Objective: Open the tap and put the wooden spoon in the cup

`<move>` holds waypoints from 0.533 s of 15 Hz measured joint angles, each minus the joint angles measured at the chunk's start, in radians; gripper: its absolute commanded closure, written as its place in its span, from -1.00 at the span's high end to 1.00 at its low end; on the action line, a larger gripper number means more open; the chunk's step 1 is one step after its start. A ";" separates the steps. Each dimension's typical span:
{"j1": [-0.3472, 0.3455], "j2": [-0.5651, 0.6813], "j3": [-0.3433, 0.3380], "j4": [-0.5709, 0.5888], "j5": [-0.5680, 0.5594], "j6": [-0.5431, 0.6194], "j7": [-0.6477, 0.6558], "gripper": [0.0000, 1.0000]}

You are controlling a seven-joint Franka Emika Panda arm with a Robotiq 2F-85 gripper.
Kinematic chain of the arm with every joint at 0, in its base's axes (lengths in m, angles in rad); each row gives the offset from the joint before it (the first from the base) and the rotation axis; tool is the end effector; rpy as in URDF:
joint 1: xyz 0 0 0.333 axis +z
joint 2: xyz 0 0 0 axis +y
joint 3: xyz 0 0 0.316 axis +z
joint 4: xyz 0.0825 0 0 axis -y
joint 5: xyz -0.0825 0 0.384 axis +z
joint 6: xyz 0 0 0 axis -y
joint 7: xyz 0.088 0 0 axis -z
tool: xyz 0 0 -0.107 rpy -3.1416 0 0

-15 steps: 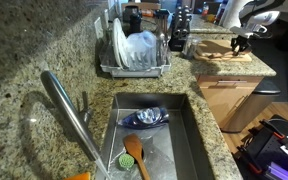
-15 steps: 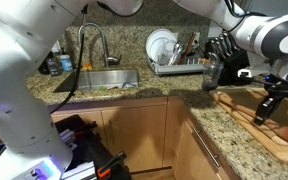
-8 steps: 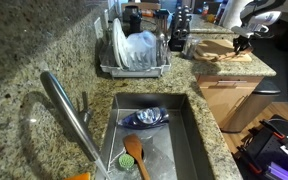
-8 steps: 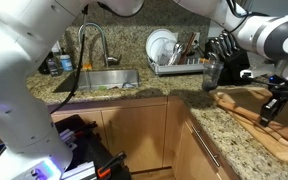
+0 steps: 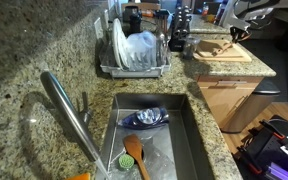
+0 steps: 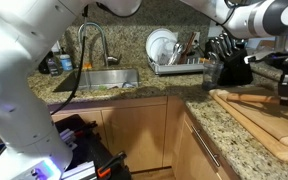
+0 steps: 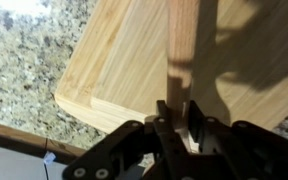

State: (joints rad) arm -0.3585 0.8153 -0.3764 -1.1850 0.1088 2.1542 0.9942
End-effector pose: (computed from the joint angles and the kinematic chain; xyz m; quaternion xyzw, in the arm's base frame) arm 0.6320 -0.4464 0.3393 0.6755 -0.7258 0.1117 0.0672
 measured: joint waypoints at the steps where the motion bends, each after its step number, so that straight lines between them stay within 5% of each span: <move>1: 0.027 -0.003 -0.015 0.027 -0.045 -0.006 0.000 -0.88; 6: 0.148 -0.037 -0.088 0.115 -0.237 0.023 -0.001 -0.88; 7: 0.158 -0.046 -0.091 0.126 -0.240 0.046 0.005 -0.53; 8: 0.158 -0.057 -0.088 0.134 -0.208 0.035 0.018 -0.53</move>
State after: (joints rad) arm -0.2006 0.7587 -0.4643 -1.0510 -0.0996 2.1888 1.0123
